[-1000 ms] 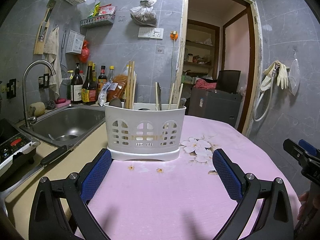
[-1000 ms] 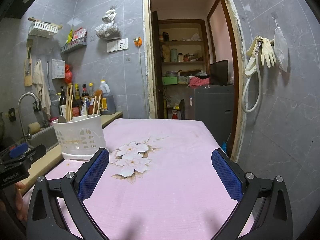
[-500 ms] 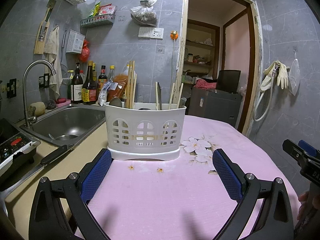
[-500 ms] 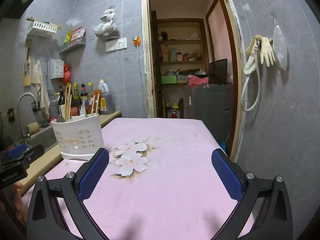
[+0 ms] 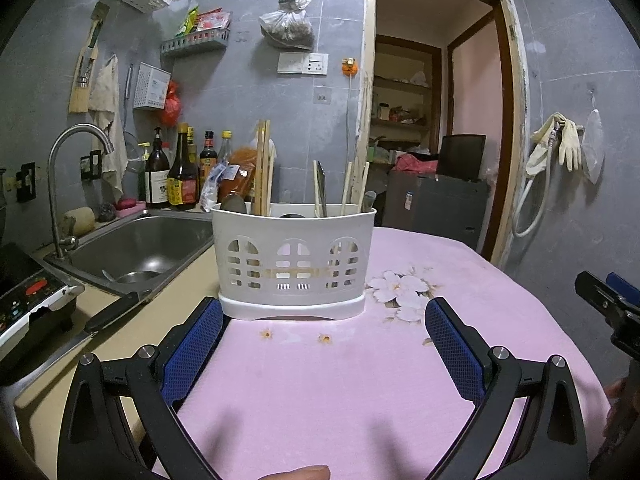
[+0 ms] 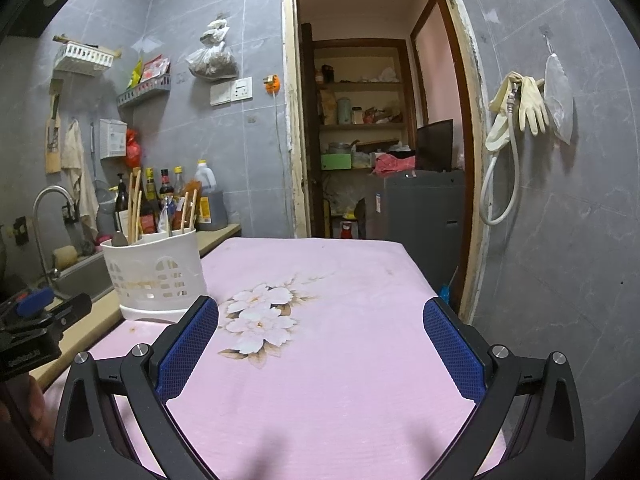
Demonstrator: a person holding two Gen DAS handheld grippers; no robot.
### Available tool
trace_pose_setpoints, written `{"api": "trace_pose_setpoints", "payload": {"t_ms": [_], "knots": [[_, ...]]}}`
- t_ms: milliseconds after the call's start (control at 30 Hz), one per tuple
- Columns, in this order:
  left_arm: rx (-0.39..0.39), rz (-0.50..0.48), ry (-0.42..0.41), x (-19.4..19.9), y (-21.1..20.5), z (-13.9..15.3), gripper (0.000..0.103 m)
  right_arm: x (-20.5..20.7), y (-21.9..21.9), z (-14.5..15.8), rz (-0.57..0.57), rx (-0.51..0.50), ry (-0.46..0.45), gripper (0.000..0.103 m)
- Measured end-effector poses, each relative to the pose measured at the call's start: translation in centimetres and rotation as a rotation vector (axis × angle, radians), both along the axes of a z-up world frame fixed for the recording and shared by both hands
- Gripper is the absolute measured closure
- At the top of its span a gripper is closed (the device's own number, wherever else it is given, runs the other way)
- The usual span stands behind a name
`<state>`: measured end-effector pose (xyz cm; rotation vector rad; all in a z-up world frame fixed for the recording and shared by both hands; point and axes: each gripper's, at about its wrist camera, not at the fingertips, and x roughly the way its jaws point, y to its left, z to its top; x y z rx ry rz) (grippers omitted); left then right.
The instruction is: Organize utensils
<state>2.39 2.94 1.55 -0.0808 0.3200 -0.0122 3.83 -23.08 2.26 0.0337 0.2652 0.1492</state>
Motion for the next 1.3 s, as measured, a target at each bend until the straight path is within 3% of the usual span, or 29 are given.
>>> {"api": "trace_pose_setpoints", "payload": {"t_ms": [1300], "knots": [[0.001, -0.022, 0.032, 0.8, -0.4, -0.6, 0.004, 0.6, 0.0, -0.8, 0.008, -0.015, 0.033, 0.0]]}}
